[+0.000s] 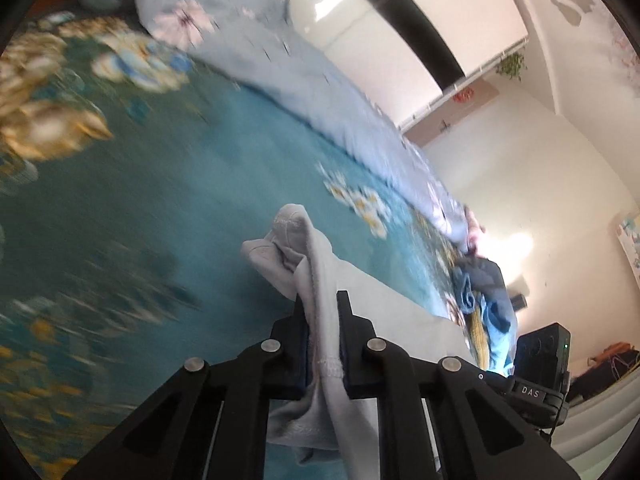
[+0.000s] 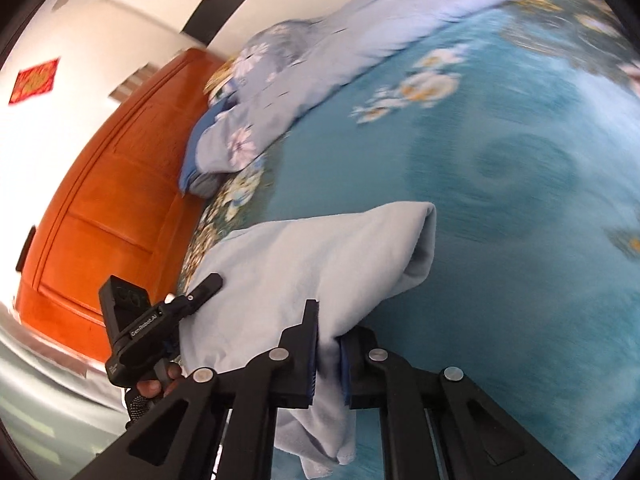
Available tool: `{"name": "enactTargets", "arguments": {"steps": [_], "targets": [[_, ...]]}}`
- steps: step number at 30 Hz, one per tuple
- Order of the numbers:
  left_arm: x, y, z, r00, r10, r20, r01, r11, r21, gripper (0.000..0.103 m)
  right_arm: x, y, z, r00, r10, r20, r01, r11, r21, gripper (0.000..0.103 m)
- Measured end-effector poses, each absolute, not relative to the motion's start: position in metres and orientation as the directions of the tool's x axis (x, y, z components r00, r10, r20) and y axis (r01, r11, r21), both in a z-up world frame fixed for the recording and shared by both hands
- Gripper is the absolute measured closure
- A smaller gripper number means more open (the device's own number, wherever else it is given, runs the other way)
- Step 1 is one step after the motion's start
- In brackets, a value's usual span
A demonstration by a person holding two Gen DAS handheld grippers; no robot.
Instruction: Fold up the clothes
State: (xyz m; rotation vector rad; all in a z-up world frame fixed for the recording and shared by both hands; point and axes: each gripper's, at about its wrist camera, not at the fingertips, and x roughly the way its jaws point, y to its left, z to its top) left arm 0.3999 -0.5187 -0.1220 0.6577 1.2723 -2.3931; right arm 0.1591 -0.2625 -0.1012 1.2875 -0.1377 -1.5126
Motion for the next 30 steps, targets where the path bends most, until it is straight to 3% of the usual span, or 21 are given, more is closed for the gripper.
{"name": "enactTargets", "arguments": {"steps": [9,15,24,30], "targets": [[0.520,-0.591,-0.085,-0.727,-0.338,-0.598,0.679,-0.483,-0.553,0.091,0.238,-0.417,-0.079,0.340,-0.706,-0.621,0.730,-0.219,0.648,0.093],[0.579,-0.630,-0.089,-0.632,-0.444,-0.635,0.774,-0.399,-0.491,0.091,0.288,-0.503,-0.084,0.410,-0.647,-0.643,0.757,-0.152,0.635,0.093],[0.611,-0.651,-0.127,-0.522,-0.460,-0.718,0.853,-0.269,-0.448,0.091,0.331,-0.567,-0.112,0.402,-0.513,-0.758,0.831,-0.143,0.538,0.093],[0.615,-0.654,-0.145,-0.499,-0.423,-0.757,0.866,-0.205,-0.456,0.090,0.331,-0.569,-0.136,0.405,-0.486,-0.775,0.827,-0.166,0.537,0.093]]}}
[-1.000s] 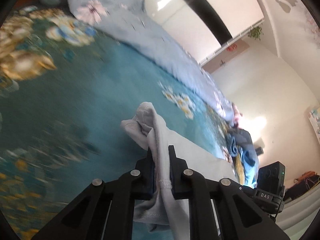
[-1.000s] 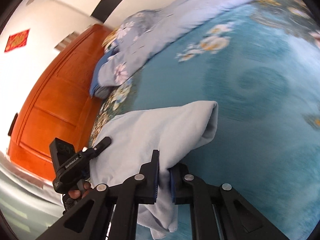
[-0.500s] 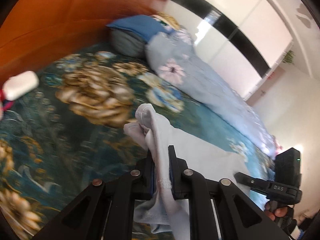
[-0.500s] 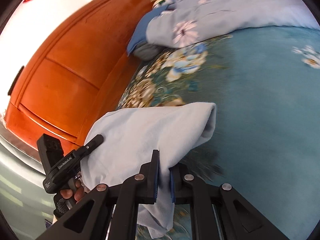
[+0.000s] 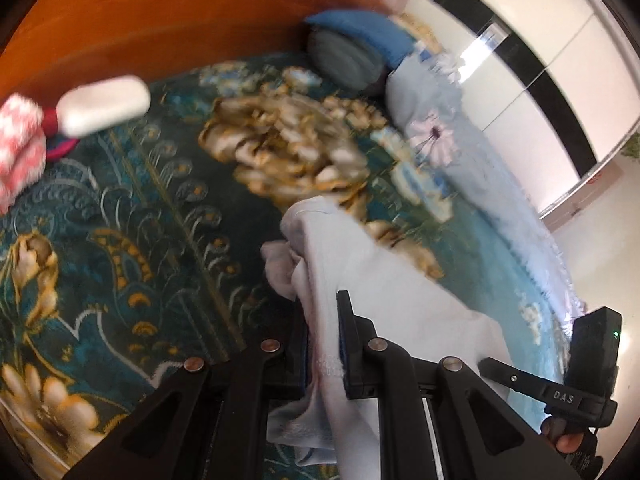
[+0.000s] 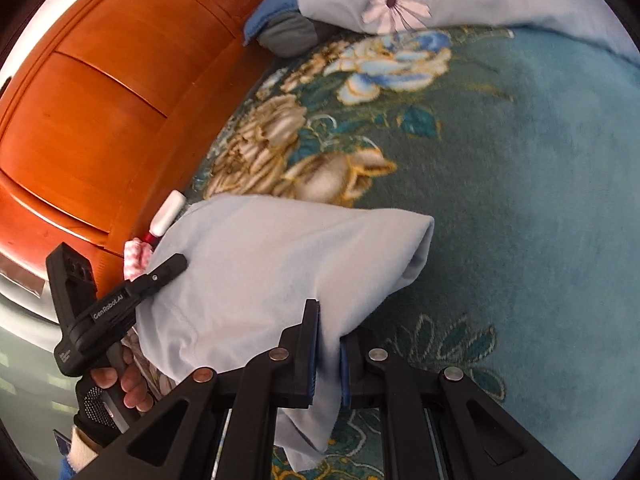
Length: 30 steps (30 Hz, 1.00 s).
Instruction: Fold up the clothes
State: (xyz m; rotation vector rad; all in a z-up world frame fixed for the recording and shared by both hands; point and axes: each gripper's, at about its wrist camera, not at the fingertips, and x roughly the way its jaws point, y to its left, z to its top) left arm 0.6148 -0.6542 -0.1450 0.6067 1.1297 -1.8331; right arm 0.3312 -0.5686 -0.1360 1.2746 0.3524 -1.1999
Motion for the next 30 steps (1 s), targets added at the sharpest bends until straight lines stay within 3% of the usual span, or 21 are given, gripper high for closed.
{"name": "enactTargets", "arguments": {"steps": [7,13,15,19,21,28,30], "targets": [[0.619,-0.656,-0.162,-0.460,-0.376,-0.804,0.886,-0.131,-0.446,0.081,0.331,-0.560,-0.150,0.403,-0.472,-0.784,0.823,-0.188,0.536,0.090],[0.629,-0.650,-0.150,-0.435,-0.412,-0.801,0.886,-0.040,-0.461,0.057,0.335,-0.547,-0.136,0.362,-0.489,-0.793,0.867,-0.135,0.479,0.086],[0.631,-0.644,-0.143,-0.436,-0.433,-0.789,0.879,-0.015,-0.477,0.054,0.332,-0.536,-0.132,0.362,-0.510,-0.780,0.866,-0.125,0.483,0.077],[0.622,-0.618,-0.125,-0.422,-0.495,-0.760,0.887,-0.051,-0.460,0.046,0.330,-0.510,-0.126,0.352,-0.552,-0.756,0.869,-0.107,0.483,0.070],[0.613,-0.601,-0.117,-0.402,-0.522,-0.753,0.902,-0.085,-0.423,0.042,0.331,-0.496,-0.125,0.350,-0.566,-0.746,0.868,-0.103,0.485,0.060],[0.585,-0.532,-0.118,-0.340,-0.582,-0.739,0.940,-0.187,-0.286,0.034,0.339,-0.446,-0.124,0.324,-0.598,-0.733,0.885,-0.082,0.458,0.058],[0.579,-0.513,-0.125,-0.339,-0.585,-0.737,0.941,-0.208,-0.267,0.034,0.345,-0.433,-0.124,0.310,-0.601,-0.737,0.898,-0.069,0.434,0.045]]}}
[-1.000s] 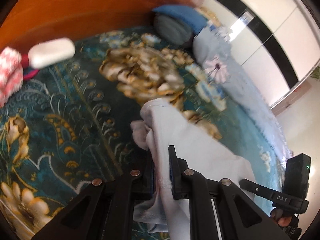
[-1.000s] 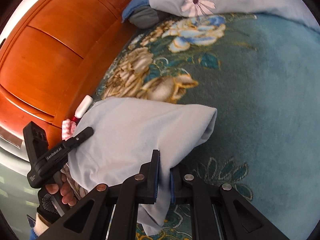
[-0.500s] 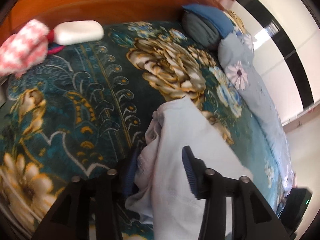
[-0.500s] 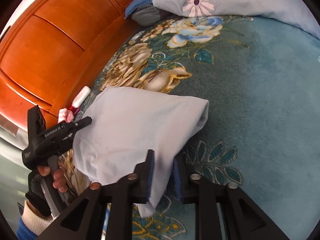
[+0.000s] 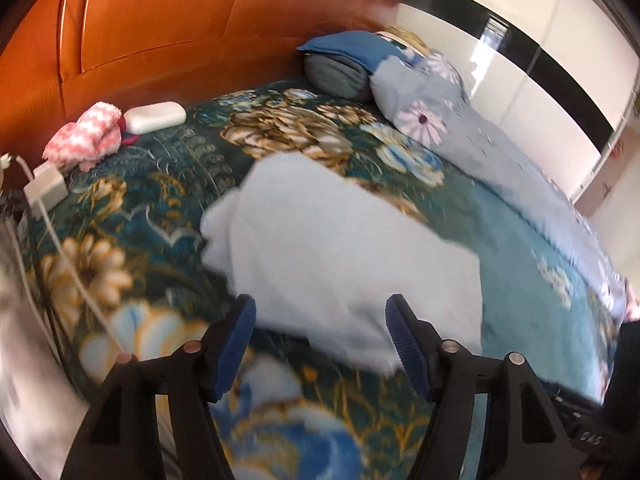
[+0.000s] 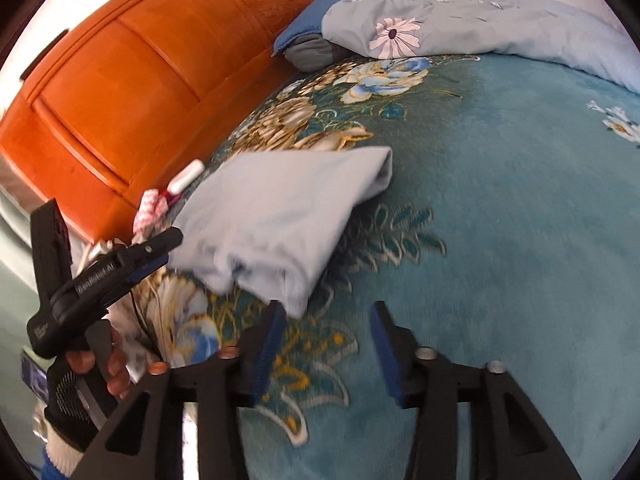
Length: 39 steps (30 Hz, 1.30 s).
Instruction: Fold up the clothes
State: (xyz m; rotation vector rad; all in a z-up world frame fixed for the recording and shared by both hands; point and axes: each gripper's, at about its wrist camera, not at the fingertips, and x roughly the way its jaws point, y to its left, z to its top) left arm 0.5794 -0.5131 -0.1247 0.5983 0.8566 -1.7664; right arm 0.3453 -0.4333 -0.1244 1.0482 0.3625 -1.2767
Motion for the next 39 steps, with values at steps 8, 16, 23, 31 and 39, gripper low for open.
{"name": "enactTargets", "arguments": {"steps": [8,16,23,31,39], "targets": [[0.571,-0.449,-0.149,-0.373,-0.570,-0.733,0.927,-0.261,-0.269,0.021,0.369,-0.392,-0.126,0.289,-0.617,-0.732,0.922,-0.027,0.387,0.040],[0.571,-0.421,-0.160,-0.367,-0.584,-0.724,0.929,-0.276,-0.247,0.020,0.379,-0.361,-0.136,0.269,-0.645,-0.715,0.913,-0.066,0.403,0.021],[0.565,-0.404,-0.164,-0.287,-0.619,-0.731,0.948,-0.294,-0.124,0.020,0.386,-0.344,-0.145,0.269,-0.640,-0.720,0.915,-0.065,0.399,0.012],[0.580,-0.392,-0.172,-0.347,-0.610,-0.713,0.937,-0.262,-0.231,0.019,0.394,-0.326,-0.150,0.237,-0.641,-0.730,0.933,-0.061,0.356,0.003],[0.588,-0.389,-0.169,-0.325,-0.643,-0.694,0.946,-0.231,-0.229,0.001,0.399,-0.313,-0.151,0.203,-0.655,-0.728,0.948,-0.054,0.313,0.000]]}}
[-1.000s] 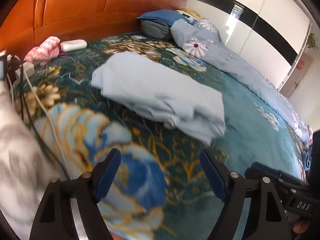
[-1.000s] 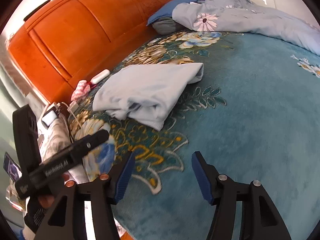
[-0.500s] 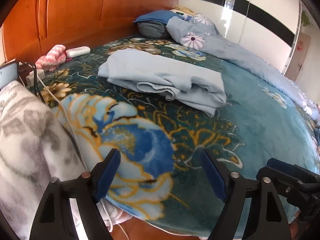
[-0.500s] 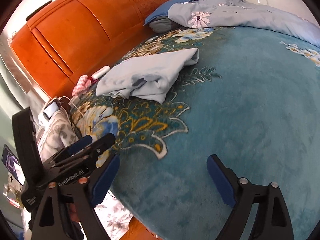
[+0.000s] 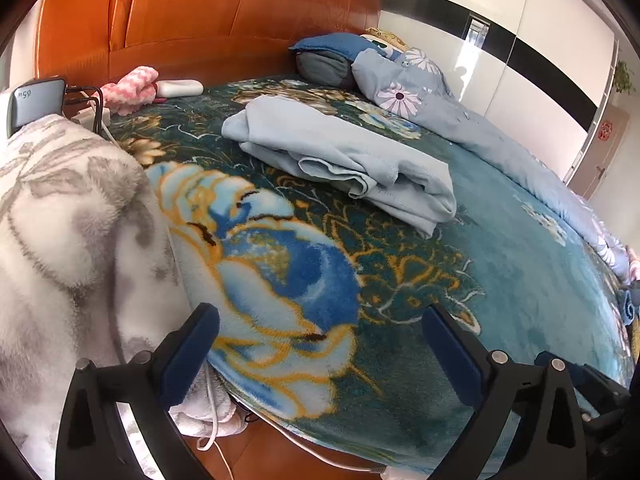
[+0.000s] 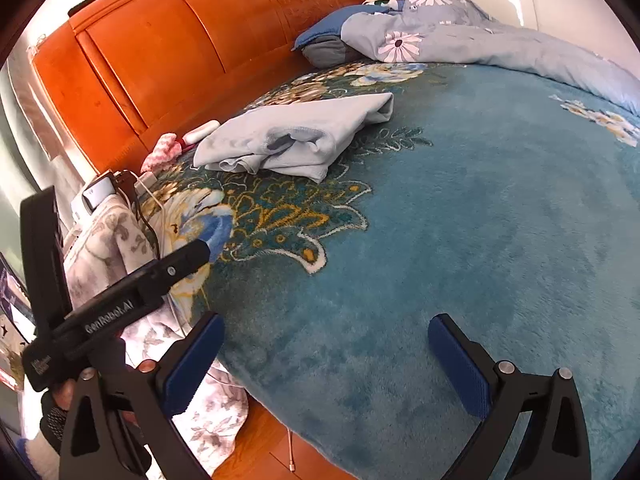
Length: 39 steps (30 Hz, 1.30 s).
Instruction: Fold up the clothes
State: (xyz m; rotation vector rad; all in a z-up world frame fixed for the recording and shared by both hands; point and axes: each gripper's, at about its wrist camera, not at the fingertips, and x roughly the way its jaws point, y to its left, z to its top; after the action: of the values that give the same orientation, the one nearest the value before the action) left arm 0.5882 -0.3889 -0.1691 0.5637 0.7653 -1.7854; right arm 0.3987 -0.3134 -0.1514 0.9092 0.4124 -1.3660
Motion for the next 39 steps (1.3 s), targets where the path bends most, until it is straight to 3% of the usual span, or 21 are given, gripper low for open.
{"name": "enactTargets", "arguments": {"steps": [39], "targets": [[0.585,-0.385,-0.178,-0.236,-0.651,-0.722,0.970,-0.203,-0.134,0.000,0.409,-0.304,-0.155,0.175,-0.656,-0.734,0.964,-0.039,0.264,0.000]]}}
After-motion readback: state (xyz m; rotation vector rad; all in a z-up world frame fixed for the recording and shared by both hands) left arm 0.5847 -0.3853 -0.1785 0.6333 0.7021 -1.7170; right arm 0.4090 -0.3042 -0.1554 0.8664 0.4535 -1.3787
